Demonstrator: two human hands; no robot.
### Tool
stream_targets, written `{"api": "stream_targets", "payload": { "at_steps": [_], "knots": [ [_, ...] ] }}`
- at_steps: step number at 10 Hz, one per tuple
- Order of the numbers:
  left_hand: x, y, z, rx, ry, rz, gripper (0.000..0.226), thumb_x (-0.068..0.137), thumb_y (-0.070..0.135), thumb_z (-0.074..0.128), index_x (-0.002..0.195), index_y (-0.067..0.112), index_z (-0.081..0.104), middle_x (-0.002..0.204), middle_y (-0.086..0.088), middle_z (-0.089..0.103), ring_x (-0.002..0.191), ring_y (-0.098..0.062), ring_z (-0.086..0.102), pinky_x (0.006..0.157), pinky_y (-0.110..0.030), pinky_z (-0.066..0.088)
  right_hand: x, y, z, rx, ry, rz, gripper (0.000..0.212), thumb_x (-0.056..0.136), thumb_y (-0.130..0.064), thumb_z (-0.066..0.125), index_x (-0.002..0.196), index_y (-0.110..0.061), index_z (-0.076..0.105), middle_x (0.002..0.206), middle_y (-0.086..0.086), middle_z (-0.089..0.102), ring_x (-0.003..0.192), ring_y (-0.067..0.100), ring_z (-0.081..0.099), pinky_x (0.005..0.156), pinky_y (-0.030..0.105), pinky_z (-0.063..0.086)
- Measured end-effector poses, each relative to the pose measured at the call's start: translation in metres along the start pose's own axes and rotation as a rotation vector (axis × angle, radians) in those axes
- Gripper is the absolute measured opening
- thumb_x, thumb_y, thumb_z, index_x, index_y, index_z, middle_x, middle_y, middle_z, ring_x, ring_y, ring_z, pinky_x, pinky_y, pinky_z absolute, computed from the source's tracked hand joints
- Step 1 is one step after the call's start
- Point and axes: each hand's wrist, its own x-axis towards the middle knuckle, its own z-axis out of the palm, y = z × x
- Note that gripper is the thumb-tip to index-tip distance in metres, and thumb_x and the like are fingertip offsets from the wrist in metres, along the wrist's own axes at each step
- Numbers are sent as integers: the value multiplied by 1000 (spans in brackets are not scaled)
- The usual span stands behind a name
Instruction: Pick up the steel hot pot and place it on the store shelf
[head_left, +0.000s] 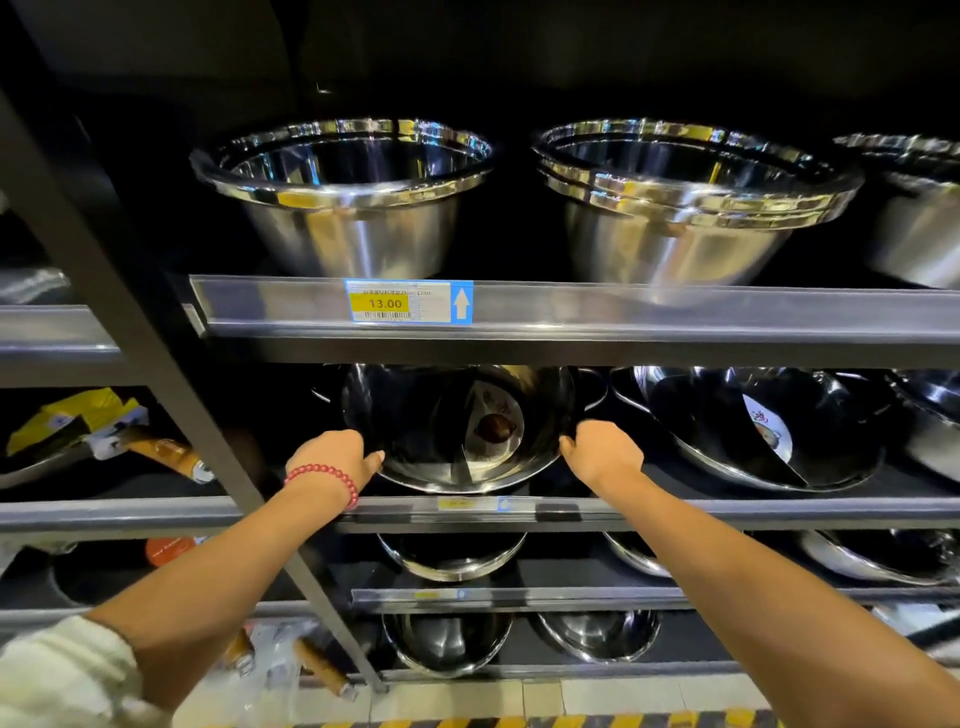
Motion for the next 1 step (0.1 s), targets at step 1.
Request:
{"api": "stream_targets", "payload": {
  "at_steps": [1],
  "knots": [
    [-13, 10, -12, 5, -23, 45, 41, 92, 47, 44, 62, 19, 44, 65, 0, 53, 67, -19, 59, 67, -33, 53, -14, 1, -16, -32, 30, -47, 41, 96, -34, 43, 58, -19, 35, 63, -3, 41, 76, 24, 51, 61, 30, 38]
  ]
}}
